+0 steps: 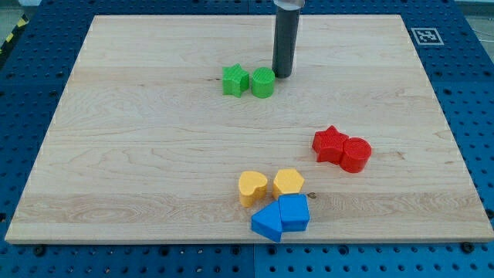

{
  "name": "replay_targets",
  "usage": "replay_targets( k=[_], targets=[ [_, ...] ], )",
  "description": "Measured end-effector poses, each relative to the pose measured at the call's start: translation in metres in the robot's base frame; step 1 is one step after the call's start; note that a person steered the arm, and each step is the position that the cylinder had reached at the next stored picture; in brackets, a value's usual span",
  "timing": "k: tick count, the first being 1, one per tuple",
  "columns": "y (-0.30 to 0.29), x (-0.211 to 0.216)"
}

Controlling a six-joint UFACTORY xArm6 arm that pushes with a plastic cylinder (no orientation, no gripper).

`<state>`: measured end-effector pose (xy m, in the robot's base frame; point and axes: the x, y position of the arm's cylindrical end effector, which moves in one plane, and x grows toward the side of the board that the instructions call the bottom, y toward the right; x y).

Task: Separate the green blocks

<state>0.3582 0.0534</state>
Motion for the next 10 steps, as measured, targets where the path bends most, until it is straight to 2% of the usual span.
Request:
replay_targets(
  k=[5,8,10],
  targets=[
    [-0.017,0.02],
    [-0.074,0.022],
    [-0.026,0.027]
  ],
)
